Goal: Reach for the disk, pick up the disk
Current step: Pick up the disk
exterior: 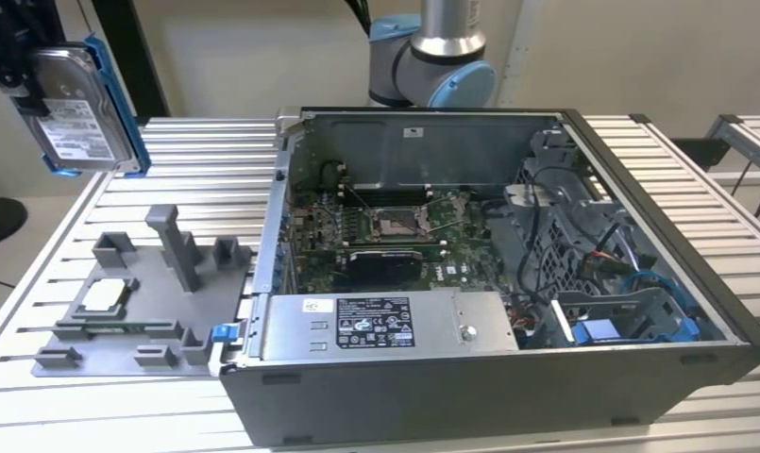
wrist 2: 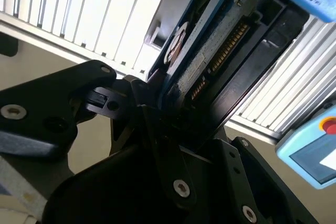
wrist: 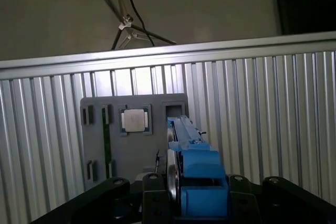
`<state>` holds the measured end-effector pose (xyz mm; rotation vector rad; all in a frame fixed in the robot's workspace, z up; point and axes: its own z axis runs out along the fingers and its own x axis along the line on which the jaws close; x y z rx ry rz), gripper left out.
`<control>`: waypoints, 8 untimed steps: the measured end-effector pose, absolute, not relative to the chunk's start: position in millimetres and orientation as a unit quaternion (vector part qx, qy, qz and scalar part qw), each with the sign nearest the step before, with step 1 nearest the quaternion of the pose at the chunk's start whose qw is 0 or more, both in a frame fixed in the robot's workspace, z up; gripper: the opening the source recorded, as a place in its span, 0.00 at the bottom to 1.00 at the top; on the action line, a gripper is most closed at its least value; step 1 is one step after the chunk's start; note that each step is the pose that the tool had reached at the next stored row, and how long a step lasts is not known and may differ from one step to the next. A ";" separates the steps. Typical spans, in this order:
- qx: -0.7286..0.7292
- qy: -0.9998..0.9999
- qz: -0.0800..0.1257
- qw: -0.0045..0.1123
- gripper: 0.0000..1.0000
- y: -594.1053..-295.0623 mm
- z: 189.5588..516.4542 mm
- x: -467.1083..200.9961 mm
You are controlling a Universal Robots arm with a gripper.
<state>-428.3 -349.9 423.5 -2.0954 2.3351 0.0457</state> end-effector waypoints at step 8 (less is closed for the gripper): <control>-0.668 0.744 0.015 0.002 0.00 -349.9 434.3 -428.3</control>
